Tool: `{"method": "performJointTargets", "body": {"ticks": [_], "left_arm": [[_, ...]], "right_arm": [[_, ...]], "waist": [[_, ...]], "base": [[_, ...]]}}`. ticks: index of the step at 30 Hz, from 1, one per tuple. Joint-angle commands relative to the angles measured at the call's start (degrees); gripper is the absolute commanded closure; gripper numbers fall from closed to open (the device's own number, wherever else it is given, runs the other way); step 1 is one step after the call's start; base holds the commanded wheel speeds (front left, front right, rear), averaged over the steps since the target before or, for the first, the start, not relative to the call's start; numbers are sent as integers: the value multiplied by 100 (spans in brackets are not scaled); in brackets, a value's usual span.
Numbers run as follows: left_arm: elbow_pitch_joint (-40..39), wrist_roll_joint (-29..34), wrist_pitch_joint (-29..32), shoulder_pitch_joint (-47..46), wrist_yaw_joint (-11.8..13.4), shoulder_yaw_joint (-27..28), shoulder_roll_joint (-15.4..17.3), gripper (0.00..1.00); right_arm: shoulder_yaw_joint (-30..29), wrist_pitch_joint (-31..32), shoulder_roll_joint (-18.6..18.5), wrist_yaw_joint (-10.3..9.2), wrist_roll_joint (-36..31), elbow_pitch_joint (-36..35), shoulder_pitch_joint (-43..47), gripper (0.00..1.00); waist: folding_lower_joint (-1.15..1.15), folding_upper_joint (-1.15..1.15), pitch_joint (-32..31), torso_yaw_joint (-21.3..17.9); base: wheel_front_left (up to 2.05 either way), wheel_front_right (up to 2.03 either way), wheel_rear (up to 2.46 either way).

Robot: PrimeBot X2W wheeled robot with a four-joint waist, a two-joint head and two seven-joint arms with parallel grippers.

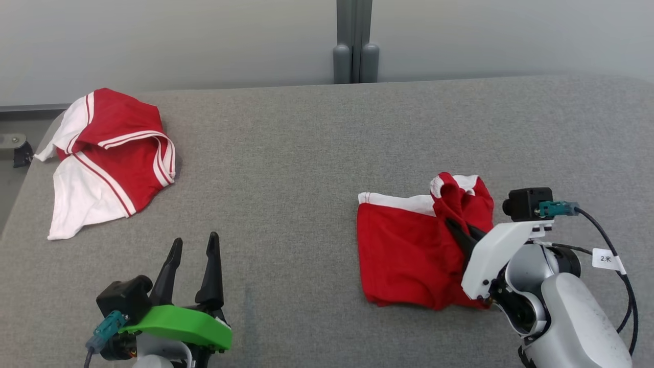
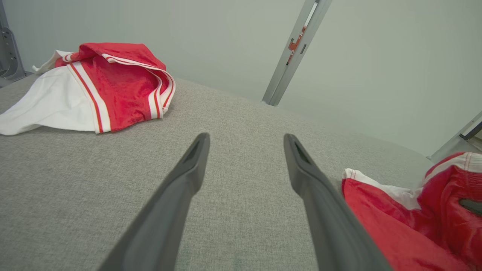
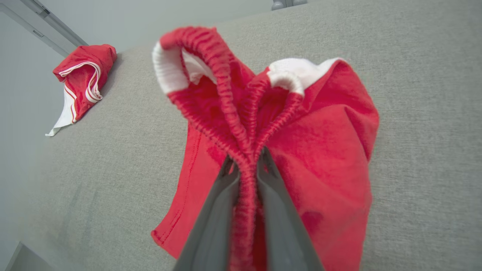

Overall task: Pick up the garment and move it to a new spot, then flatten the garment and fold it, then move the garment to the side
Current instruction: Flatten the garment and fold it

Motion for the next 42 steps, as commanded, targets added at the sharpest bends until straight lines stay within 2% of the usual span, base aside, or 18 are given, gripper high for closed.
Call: {"method": "performJointTargets", "body": {"ticks": [1, 11, 13, 14, 19, 25, 29, 33, 42], "left_arm": [[-11, 2, 18, -51, -9, -16, 2, 0], [-6, 46, 69, -277, -27, -132, -11, 0], [-10, 38, 58, -289, -13, -122, -5, 0], [-17, 32, 51, -289, -5, -113, 5, 0], [-25, 5, 35, -257, 13, -74, 49, 0], [-43, 19, 17, -261, 40, -117, 28, 0], [-68, 67, -3, -320, 47, -163, -2, 0], [-90, 123, -45, -379, 64, -181, -63, 0], [-16, 404, -142, -328, 210, -157, -32, 0]], "right_arm": [[54, -39, 52, -6, 75, 62, -95, 100], [463, -382, 272, -6, 137, 1041, -536, 100], [562, -497, 283, -5, 188, 1226, -621, 55], [652, -555, 292, -4, 310, 1287, -657, 0], [975, -737, 274, -5, 573, 1357, -775, 0], [1115, -966, 281, -4, 545, 1046, -761, 0], [936, -1113, 274, -4, 319, 706, -623, 0], [657, -1377, 112, -5, -103, 298, -479, 0], [-197, -2369, 54, -5, -1018, -231, 57, 0]], "waist": [[0, 0, 46, 75], [0, 0, 164, 360], [0, 0, 177, 398], [0, 0, 182, 412], [0, 0, 180, 399], [0, 0, 161, 256], [0, 0, 151, 125], [0, 0, 140, -1], [0, 0, 19, -276]], "base": [[0, 0, 0], [0, 0, 0], [0, 0, 0], [0, 0, 0], [0, 0, 0], [0, 0, 0], [0, 0, 0], [0, 0, 0], [0, 0, 0]]}}
